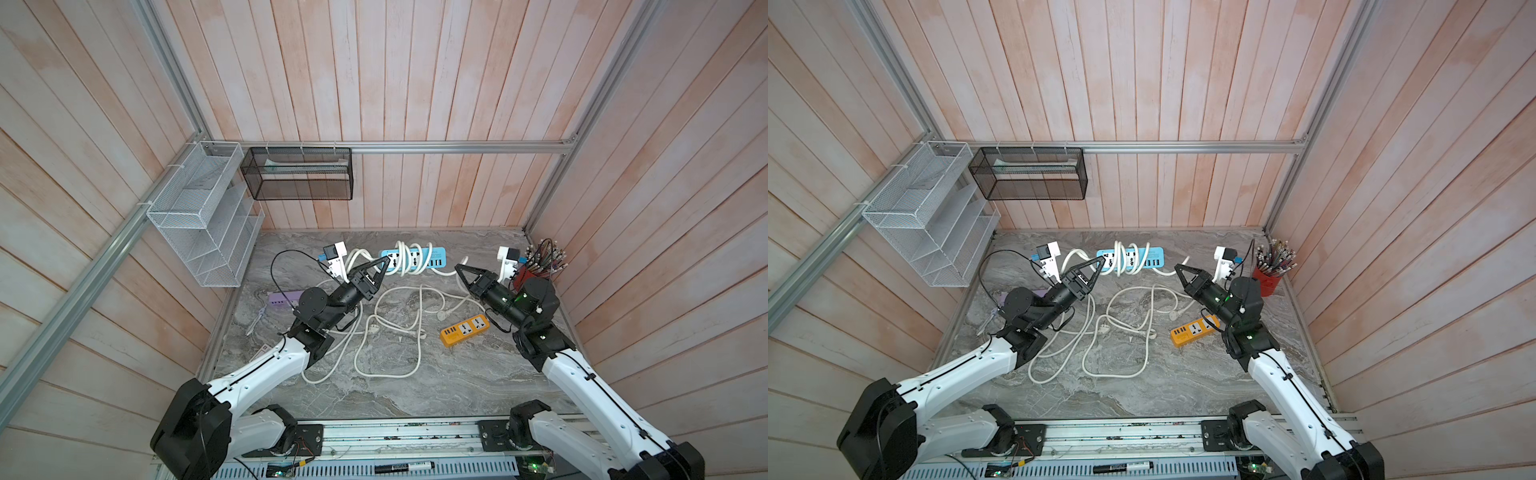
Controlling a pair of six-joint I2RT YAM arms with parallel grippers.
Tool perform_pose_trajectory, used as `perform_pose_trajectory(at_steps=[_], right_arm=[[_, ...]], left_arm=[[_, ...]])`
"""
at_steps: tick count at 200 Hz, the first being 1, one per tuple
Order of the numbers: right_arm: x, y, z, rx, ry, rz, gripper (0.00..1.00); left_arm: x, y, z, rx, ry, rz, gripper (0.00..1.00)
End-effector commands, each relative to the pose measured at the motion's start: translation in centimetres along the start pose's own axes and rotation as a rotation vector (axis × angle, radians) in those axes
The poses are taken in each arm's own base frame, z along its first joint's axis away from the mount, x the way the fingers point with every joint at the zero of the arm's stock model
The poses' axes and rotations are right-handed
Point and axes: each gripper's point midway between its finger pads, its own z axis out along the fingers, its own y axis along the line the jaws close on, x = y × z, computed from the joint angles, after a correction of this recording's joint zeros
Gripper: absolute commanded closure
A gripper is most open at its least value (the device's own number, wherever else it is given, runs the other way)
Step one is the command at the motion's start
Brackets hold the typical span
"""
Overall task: Unwrap the cord wrapped around the power strip
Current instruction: Unwrap the power cord from the power strip.
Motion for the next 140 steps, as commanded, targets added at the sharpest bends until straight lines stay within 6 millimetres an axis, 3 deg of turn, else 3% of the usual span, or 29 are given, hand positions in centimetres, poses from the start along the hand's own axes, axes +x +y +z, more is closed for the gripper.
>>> perform_pose_trajectory(at_steps=[1, 31, 63, 102, 140], right_arm=[[-1.2, 2.3, -0.1, -0.067, -0.029, -0.039, 1.00], [-2.3, 3.0, -0.5, -0.073, -0.080, -0.071, 1.00], [-4.7, 5.3, -1.7, -0.118, -0.190, -0.137, 1.00], [-7.7, 6.8, -3.2, -0.137, -0.364, -0.243, 1.00], [-8.8, 9.5, -3.8, -0.264, -0.426, -0.276, 1.00]], left_arm=[[-1.7, -2.9, -0.3, 0.107, -0.065, 0.009, 1.00], [-1.7, -2.9, -0.4, 0.110, -0.064, 0.000, 1.00], [-1.3, -2.6, -0.7, 0.105, -0.054, -0.019, 1.00], [0.6, -2.2, -1.1, 0.114, -0.002, -0.080, 1.00], [2.4, -0.9, -1.9, 0.065, 0.020, -0.107, 1.00]])
